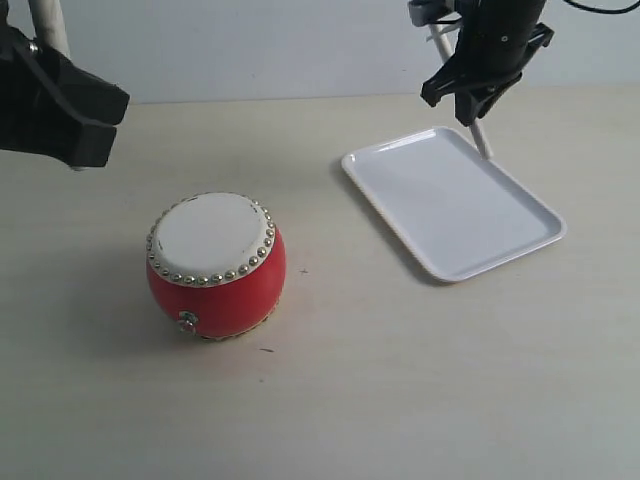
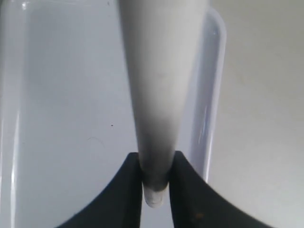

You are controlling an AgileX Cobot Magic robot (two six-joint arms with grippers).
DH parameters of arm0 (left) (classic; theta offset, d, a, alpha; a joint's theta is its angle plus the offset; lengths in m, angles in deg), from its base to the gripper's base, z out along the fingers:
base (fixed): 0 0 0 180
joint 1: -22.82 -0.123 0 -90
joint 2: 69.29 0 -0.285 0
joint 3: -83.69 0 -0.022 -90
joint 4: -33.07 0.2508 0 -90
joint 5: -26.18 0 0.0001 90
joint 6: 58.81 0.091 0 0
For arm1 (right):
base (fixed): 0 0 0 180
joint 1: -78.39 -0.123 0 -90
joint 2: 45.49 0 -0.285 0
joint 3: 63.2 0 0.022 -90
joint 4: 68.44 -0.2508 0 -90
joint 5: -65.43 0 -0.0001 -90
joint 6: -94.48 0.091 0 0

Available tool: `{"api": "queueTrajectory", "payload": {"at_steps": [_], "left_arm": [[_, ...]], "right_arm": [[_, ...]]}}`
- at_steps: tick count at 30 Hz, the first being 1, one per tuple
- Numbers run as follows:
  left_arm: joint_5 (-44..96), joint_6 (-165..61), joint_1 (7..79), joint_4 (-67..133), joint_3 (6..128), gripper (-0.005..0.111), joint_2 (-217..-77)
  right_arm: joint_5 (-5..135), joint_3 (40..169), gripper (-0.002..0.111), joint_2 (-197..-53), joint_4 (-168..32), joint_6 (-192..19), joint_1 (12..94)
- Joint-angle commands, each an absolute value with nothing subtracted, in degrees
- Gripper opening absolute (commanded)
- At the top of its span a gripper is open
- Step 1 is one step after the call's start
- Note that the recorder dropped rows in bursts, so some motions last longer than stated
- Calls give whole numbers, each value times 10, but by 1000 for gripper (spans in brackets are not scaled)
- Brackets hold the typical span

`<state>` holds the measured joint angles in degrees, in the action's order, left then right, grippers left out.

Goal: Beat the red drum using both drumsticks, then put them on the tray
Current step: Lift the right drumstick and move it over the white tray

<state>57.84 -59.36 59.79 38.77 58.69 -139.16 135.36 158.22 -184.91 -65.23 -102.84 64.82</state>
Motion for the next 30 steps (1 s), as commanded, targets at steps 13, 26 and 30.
{"api": "queueTrajectory", "payload": {"at_steps": [13, 26, 30], "left_arm": [[509, -588, 601, 398, 593, 0, -1450], [516, -588, 601, 399, 600, 0, -1455], [519, -588, 601, 399, 600, 0, -1455]], "right_arm": [[1354, 1593, 0, -1907, -681, -1005, 692], [1354, 1494, 0, -1838, -684, -1005, 691], [1354, 1480, 0, -1839, -684, -1005, 691]]}}
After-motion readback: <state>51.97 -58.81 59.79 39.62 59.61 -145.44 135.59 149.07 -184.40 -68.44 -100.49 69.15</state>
